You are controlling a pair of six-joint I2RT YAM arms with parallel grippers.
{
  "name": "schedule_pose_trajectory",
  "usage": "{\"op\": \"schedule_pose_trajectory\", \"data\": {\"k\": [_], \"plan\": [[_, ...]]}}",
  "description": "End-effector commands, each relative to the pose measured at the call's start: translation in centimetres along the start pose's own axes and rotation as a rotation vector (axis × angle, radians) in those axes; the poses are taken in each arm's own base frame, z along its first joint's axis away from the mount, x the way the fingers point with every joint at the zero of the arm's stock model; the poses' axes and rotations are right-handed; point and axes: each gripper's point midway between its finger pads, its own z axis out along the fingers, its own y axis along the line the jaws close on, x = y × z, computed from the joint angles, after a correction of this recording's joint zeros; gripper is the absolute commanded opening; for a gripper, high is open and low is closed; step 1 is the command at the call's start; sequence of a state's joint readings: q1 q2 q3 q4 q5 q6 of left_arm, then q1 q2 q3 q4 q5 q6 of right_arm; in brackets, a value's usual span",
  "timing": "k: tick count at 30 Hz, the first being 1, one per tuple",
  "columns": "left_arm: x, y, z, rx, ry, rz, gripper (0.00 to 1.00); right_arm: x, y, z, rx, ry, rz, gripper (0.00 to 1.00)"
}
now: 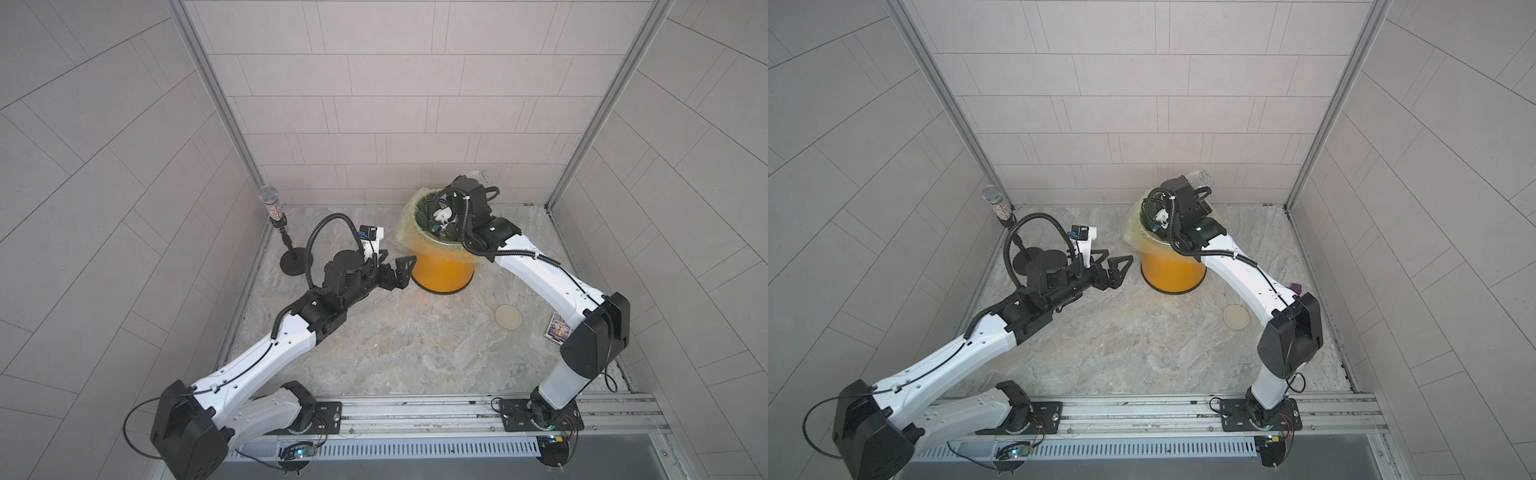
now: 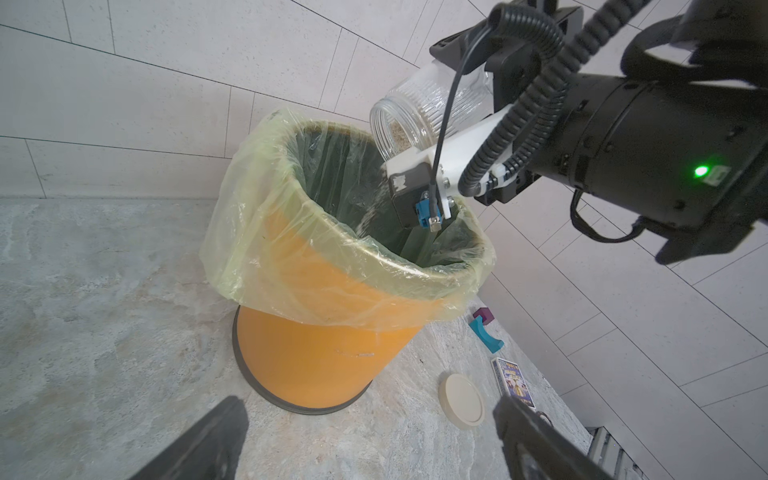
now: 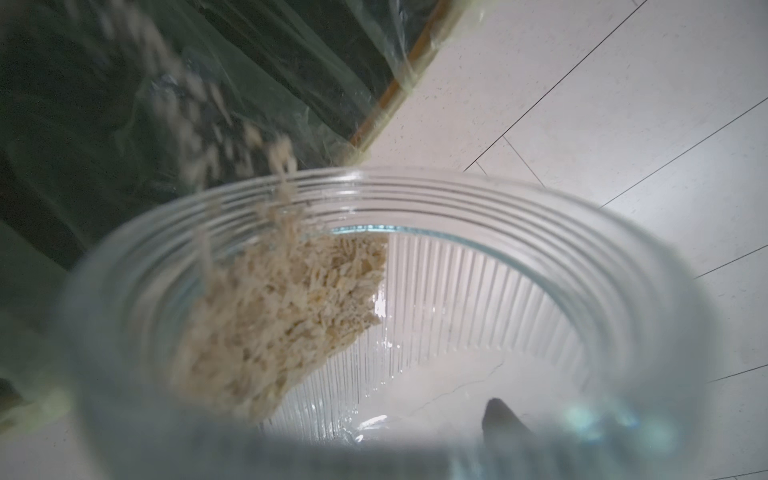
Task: Empty expired oatmeal from jars
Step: Pour the expired oatmeal into the trash bin.
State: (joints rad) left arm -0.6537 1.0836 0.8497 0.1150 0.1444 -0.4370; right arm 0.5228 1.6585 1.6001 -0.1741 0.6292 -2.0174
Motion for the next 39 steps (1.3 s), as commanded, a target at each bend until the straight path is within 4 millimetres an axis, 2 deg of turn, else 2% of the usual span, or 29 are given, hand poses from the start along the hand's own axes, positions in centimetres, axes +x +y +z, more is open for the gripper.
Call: {"op": "schedule_pose_trajectory", "data": {"k": [1,3,5,7,9,11,14,16,19,21,24,26,27,28,30,32,33,35,39], "plan": [[-1.5,-0.6,-0.4,0.012,-0.039,-0.004,1.00,1.5,0.0,-1.1,0.001,0.025,-0.543,0.00],[-1.6,-0.5,-0.6,0.011,-0.043,-0.004,1.00,2.1,0.3,-0.8,-0.045,0.056,-0.530,0.00],[-1.5,-0.4,-0.7,0.008,-0.043,-0.005,1.00,2.9,1.7,-0.5,-0.100,0.076,-0.578,0.00],[-1.4,-0.5,-0.8,0.011,-0.039,-0.005,1.00,2.5,-0.2,-1.3,0.008,0.015,-0.552,0.00],[-1.2,-0.3,-0.7,0.004,-0.040,-0.005,1.00,3.0,0.0,-1.0,-0.065,0.060,-0.527,0.00],[-1.2,-0.3,-0.7,0.006,-0.038,-0.006,1.00,3.2,-0.1,0.1,-0.043,0.106,-0.543,0.00],[-1.5,-0.4,-0.9,0.006,-0.044,-0.006,1.00,3.1,-0.6,-0.6,-0.032,0.071,-0.524,0.00],[-1.4,-0.3,-1.1,0.002,-0.045,-0.005,1.00,3.3,0.2,-0.3,-0.052,0.083,-0.550,0.00],[-1.5,-0.3,-0.9,0.001,-0.045,0.000,1.00,3.3,0.1,-0.8,-0.024,0.062,-0.560,0.00],[-1.5,-0.4,-0.7,0.006,-0.042,-0.003,1.00,3.8,0.2,-0.6,-0.057,0.089,-0.563,0.00],[-1.5,-0.3,-0.5,0.010,-0.055,-0.022,1.00,4.2,1.6,-0.5,-0.138,0.117,-0.596,0.00],[-1.4,-0.5,-0.5,0.017,-0.055,-0.027,1.00,3.9,-1.3,-1.9,-0.052,0.068,-0.575,0.00],[-1.4,-0.4,-0.5,0.013,-0.056,-0.027,1.00,4.1,-1.7,-2.0,-0.070,0.082,-0.576,0.00],[-1.4,-0.4,-0.5,0.013,-0.053,-0.026,1.00,4.5,-1.8,-1.5,-0.089,0.116,-0.578,0.00],[-1.6,-0.5,-0.5,0.016,-0.052,-0.025,1.00,4.3,-0.7,-1.2,-0.122,0.122,-0.596,0.00],[-2.0,-0.8,-0.7,0.023,-0.058,-0.022,1.00,3.6,-2.0,-1.8,-0.042,0.069,-0.584,0.00],[-2.2,-0.8,-0.8,0.022,-0.062,-0.022,1.00,4.0,-2.3,-1.5,-0.056,0.094,-0.573,0.00],[-2.3,-0.9,-1.1,0.022,-0.068,-0.021,1.00,5.1,-1.5,-0.6,-0.129,0.153,-0.570,0.00],[-2.2,-0.8,-1.2,0.022,-0.071,-0.021,1.00,4.7,-1.0,-0.2,-0.125,0.144,-0.572,0.00]]}}
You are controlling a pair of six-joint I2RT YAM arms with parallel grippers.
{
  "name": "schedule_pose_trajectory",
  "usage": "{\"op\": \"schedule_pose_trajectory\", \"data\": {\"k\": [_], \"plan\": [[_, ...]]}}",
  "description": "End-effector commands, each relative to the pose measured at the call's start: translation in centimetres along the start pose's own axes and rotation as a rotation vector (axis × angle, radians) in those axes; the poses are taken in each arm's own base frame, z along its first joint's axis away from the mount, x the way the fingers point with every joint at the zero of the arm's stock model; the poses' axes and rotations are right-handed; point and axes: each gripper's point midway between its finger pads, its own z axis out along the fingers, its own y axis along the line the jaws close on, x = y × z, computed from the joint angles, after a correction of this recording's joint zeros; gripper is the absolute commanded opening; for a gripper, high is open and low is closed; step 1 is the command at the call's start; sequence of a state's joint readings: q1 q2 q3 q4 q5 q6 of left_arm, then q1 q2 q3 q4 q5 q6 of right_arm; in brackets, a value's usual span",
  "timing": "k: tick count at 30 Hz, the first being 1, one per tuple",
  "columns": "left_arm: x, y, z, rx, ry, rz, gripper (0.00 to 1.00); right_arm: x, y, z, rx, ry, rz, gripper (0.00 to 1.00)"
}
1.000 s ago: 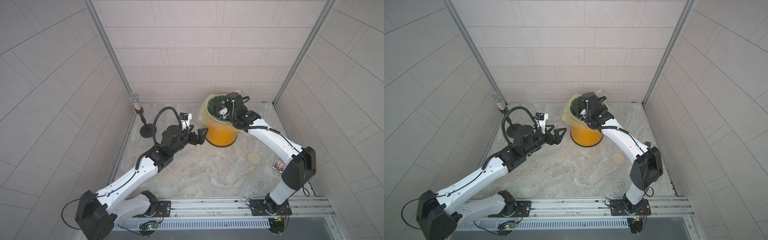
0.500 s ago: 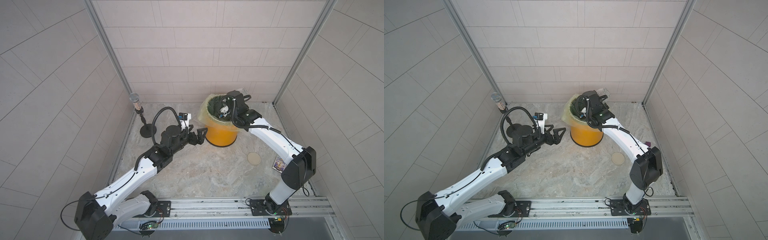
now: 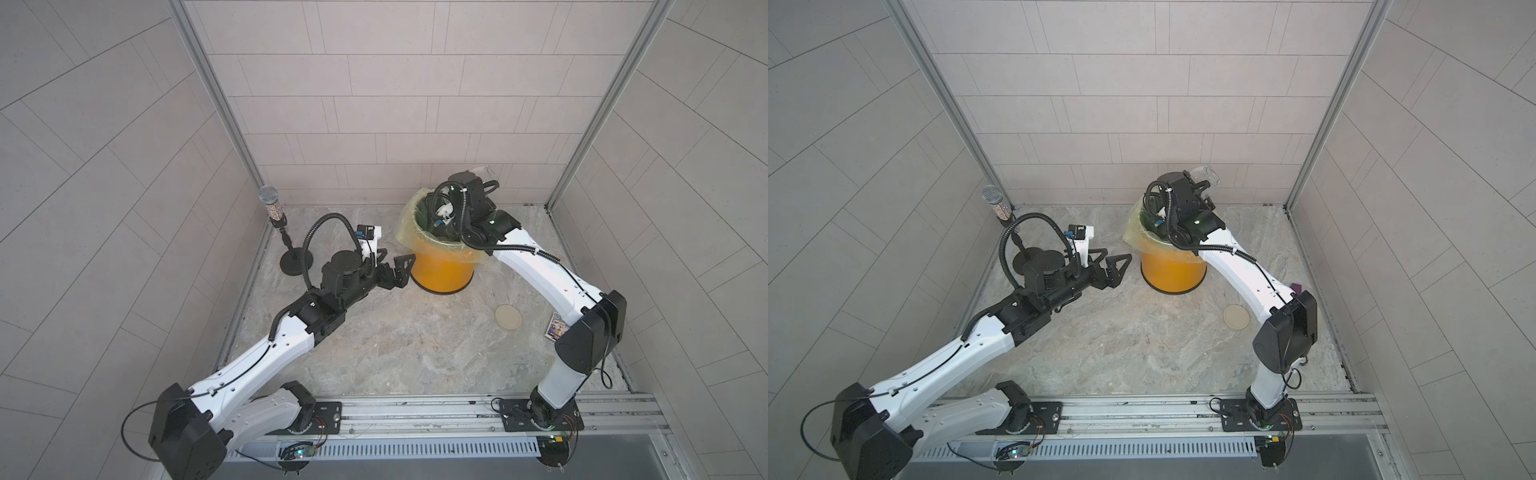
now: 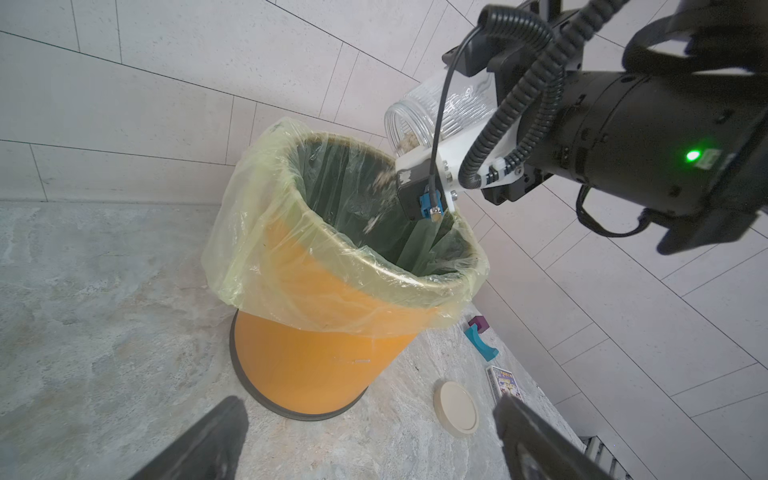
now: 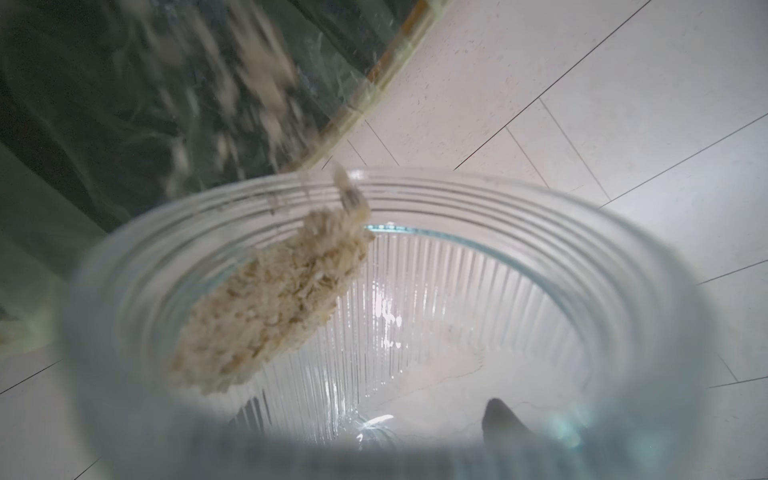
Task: Empty expired oatmeal from jars
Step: Pour the expired oatmeal into the trash bin.
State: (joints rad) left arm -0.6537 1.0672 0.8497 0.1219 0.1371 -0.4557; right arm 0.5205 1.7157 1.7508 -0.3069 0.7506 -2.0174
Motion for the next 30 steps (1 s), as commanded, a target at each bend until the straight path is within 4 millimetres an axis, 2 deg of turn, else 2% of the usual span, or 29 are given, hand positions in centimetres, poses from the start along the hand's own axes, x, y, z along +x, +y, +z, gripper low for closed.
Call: {"op": "schedule_pose_trajectory", "data": {"k": [1,3,5,6,7,10,12,15,18,21,24,25,30], "plan": [[-1.5,-0.6,-0.6,0.019,-0.044,-0.004,1.00,2.2,-0.3,-0.4,-0.027,0.074,-0.554,0.00],[-1.6,-0.7,-0.7,0.020,-0.045,-0.003,1.00,1.8,-0.1,-1.0,-0.024,0.050,-0.580,0.00],[-1.8,-0.7,-0.7,0.023,-0.059,-0.005,1.00,0.9,2.5,-0.7,-0.089,0.050,-0.634,0.00],[-1.9,-0.8,-0.6,0.026,-0.059,-0.006,1.00,0.2,2.3,-1.0,-0.055,0.030,-0.630,0.00],[-1.9,-0.9,-0.6,0.031,-0.057,-0.006,1.00,-0.8,1.0,-1.5,0.001,0.017,-0.605,0.00],[-1.7,-0.9,-0.5,0.027,-0.045,-0.005,1.00,0.2,-0.5,-0.8,-0.024,0.069,-0.576,0.00],[-1.8,-0.9,-0.7,0.028,-0.050,-0.004,1.00,0.9,-0.8,-0.8,-0.037,0.074,-0.579,0.00],[-2.0,-0.9,-1.0,0.026,-0.058,-0.001,1.00,0.2,-0.6,-1.4,-0.019,0.038,-0.607,0.00],[-2.1,-0.9,-1.0,0.025,-0.063,0.000,1.00,0.4,0.2,-1.0,-0.070,0.065,-0.623,0.00],[-1.7,-0.7,-0.8,0.022,-0.054,0.000,1.00,0.8,0.0,-0.8,-0.085,0.081,-0.617,0.00],[-1.5,-0.6,-0.8,0.023,-0.056,-0.002,1.00,1.6,2.8,0.5,-0.189,0.126,-0.649,0.00],[-1.5,-0.6,-0.6,0.022,-0.055,-0.002,1.00,1.6,3.1,0.7,-0.208,0.139,-0.652,0.00],[-2.0,-1.0,-1.0,0.028,-0.057,0.004,1.00,1.8,1.8,0.0,-0.194,0.152,-0.640,0.00]]}}
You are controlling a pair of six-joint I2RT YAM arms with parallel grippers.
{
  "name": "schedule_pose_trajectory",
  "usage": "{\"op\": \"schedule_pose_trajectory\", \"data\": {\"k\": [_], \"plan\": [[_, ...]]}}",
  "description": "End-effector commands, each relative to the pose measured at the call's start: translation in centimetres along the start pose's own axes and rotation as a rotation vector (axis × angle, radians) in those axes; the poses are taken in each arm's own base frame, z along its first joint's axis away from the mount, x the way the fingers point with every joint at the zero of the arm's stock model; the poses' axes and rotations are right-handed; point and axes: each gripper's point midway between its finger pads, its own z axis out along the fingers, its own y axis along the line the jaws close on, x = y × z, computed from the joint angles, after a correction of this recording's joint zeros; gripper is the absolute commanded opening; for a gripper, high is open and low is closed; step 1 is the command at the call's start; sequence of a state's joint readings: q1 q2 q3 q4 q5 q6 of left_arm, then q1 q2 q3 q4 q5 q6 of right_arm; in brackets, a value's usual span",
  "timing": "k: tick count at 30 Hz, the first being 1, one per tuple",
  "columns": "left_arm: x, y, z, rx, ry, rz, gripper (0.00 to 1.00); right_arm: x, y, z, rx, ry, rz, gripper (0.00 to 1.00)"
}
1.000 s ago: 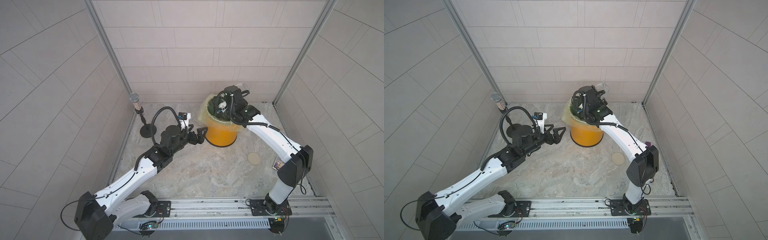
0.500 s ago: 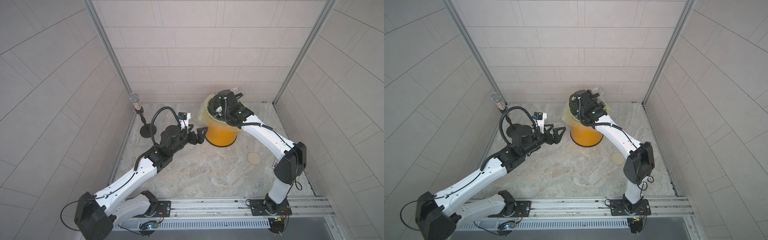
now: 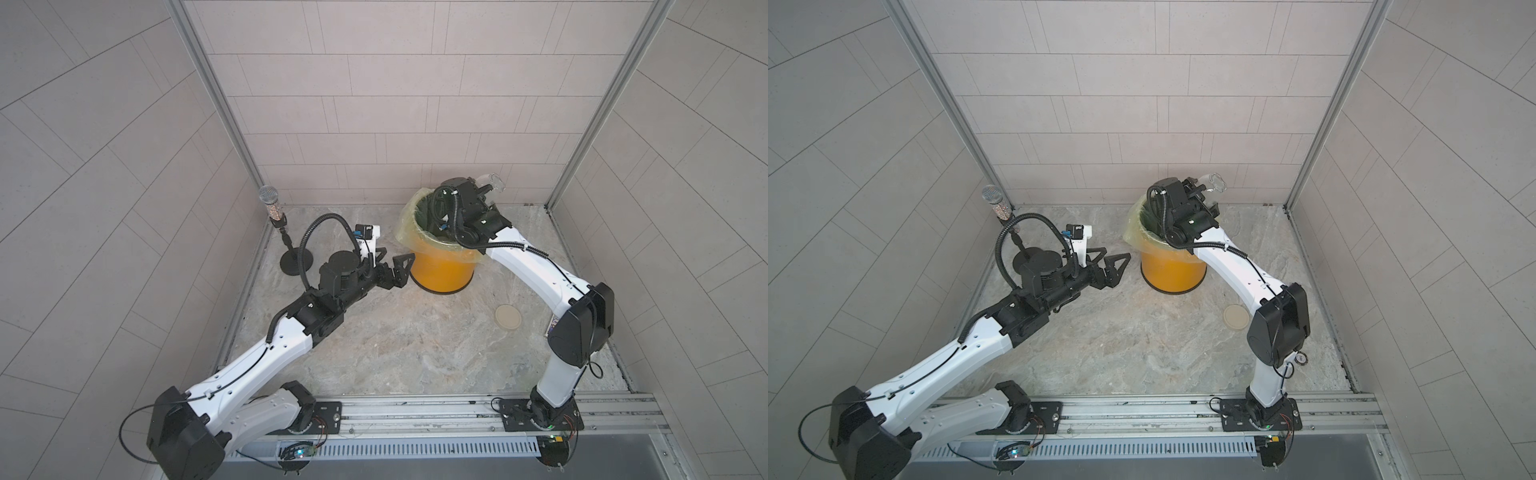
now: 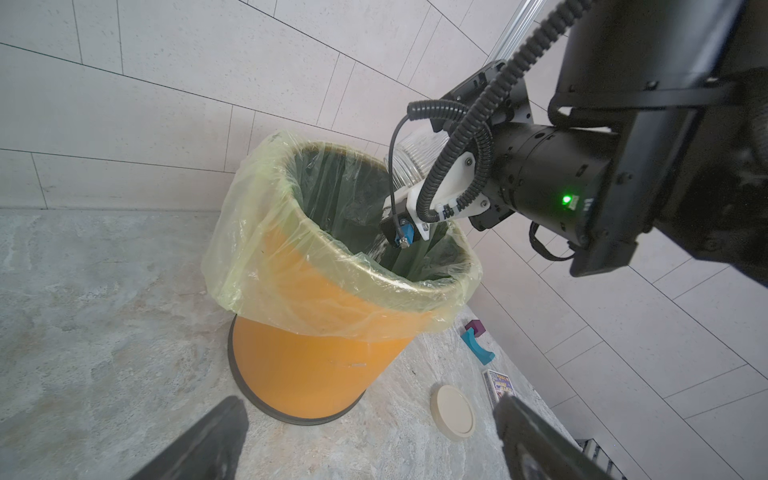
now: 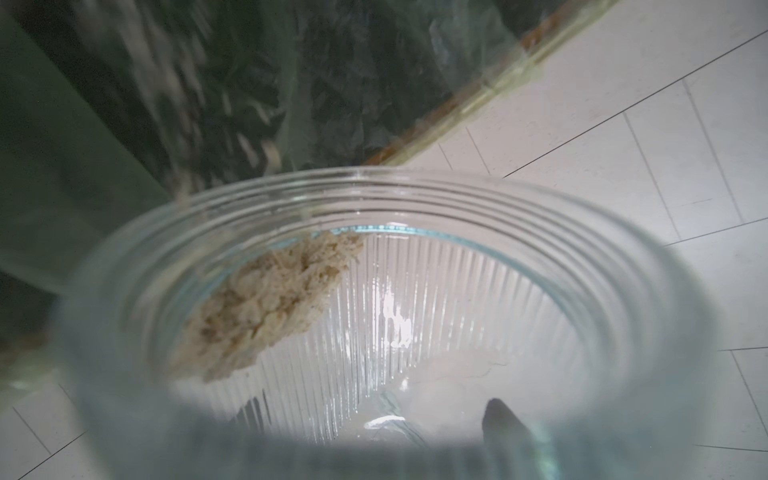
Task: Empty expired oatmeal from jars
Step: Pour the expired oatmeal into the trash bin.
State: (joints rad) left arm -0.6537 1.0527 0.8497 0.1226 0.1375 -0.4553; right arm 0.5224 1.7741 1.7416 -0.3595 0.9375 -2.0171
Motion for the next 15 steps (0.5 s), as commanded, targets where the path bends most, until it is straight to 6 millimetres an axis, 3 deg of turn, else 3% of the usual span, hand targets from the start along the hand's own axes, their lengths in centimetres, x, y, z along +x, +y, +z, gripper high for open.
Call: {"op": "schedule_pose_trajectory", "data": {"k": [1,6,9,12,15], "plan": [[-1.7,-0.7,-0.7,0.017,-0.046,0.009,1.00,2.5,-1.8,-1.4,0.006,0.063,-0.526,0.00],[-1.8,-0.7,-0.7,0.017,-0.049,0.008,1.00,1.7,-0.6,-0.7,-0.007,0.066,-0.529,0.00],[-1.7,-0.7,-0.8,0.014,-0.046,0.007,1.00,2.4,-1.7,-1.0,0.009,0.062,-0.510,0.00],[-1.8,-0.7,-0.8,0.017,-0.054,0.002,1.00,2.1,0.5,-0.4,-0.055,0.086,-0.554,0.00],[-1.9,-0.7,-0.9,0.017,-0.054,0.002,1.00,1.3,-0.8,-1.4,0.022,0.046,-0.533,0.00]]}}
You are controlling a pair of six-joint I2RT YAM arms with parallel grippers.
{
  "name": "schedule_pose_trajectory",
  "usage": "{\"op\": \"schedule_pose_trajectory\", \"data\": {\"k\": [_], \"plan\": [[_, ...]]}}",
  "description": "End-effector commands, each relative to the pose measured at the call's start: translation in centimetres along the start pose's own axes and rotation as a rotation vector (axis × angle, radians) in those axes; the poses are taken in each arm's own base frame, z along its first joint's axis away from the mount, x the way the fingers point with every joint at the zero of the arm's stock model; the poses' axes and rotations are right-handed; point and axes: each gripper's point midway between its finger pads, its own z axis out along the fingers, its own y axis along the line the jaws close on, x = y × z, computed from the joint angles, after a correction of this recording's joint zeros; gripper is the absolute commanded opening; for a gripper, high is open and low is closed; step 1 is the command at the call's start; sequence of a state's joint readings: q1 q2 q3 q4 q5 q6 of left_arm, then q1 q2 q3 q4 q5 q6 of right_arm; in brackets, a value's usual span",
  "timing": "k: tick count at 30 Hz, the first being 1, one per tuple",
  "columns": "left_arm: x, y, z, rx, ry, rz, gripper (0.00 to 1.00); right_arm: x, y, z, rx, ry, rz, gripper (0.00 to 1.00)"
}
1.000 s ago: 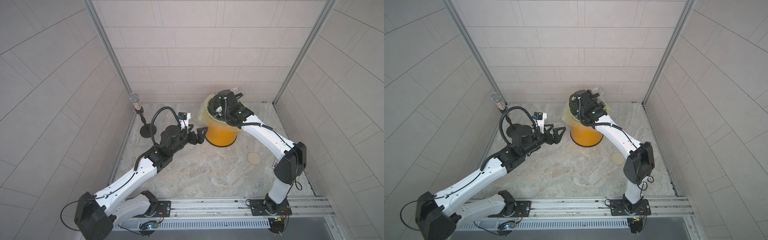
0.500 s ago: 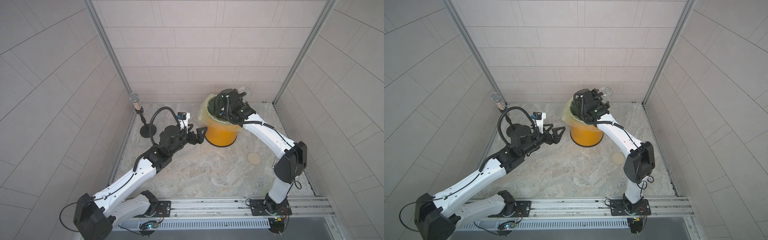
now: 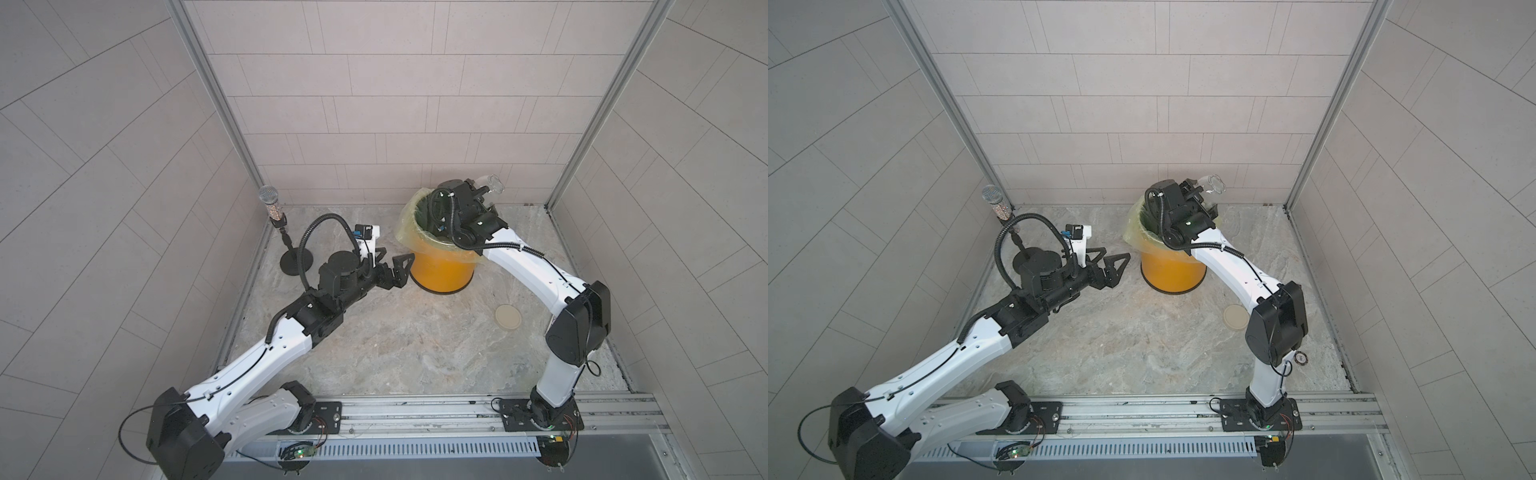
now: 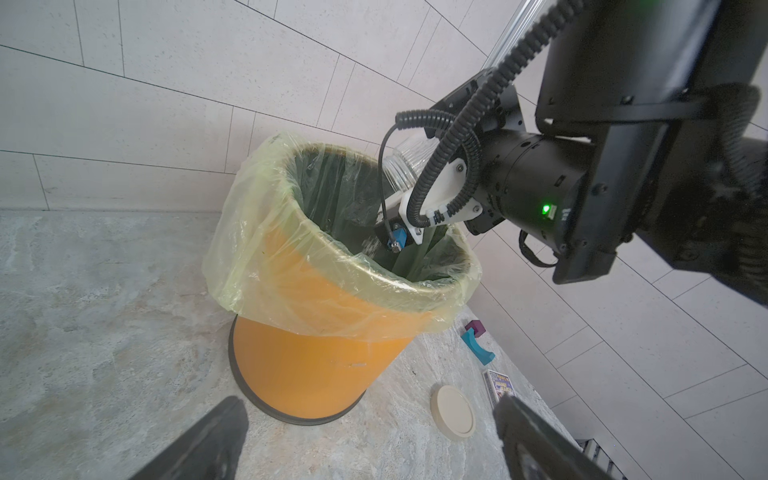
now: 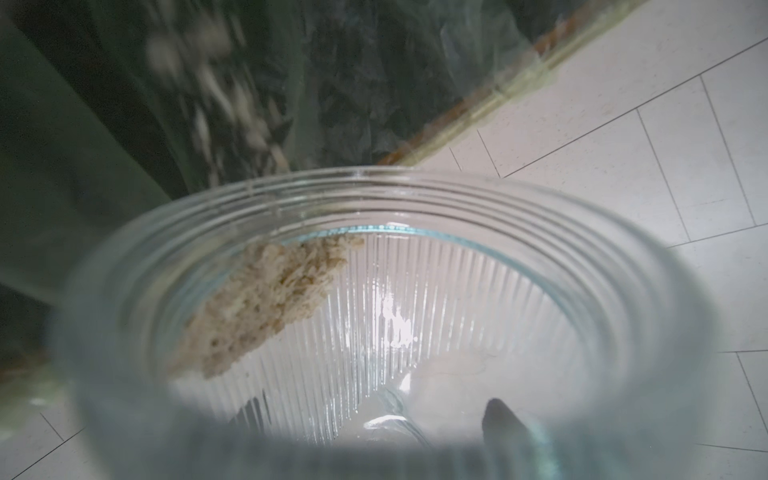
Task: Empty expired oatmeal from jars
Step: Pour the expired oatmeal into the trash bin.
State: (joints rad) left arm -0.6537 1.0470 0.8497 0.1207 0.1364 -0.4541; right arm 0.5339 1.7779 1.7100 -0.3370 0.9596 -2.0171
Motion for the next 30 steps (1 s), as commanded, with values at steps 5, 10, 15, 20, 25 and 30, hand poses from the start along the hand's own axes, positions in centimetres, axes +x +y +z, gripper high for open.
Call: {"op": "schedule_pose_trajectory", "data": {"k": [5,10,15,20,25,30], "plan": [[-1.6,-0.6,-0.8,0.013,-0.044,0.001,1.00,3.4,-1.9,-1.3,0.027,0.051,-0.492,0.00],[-1.6,-0.6,-0.7,0.013,-0.047,-0.001,1.00,2.6,-1.7,-1.7,0.028,0.046,-0.500,0.00],[-1.6,-0.7,-0.8,0.020,-0.049,-0.010,1.00,3.1,0.6,-0.2,-0.092,0.107,-0.555,0.00],[-1.7,-0.5,-1.2,0.007,-0.050,0.008,1.00,3.1,1.0,-0.2,-0.100,0.113,-0.557,0.00],[-2.0,-0.8,-1.1,0.016,-0.047,0.007,1.00,3.0,-0.8,-0.5,-0.068,0.115,-0.525,0.00],[-2.4,-0.9,-1.6,0.008,-0.050,0.017,1.00,4.1,-3.8,-1.3,-0.013,0.114,-0.443,0.00]]}}
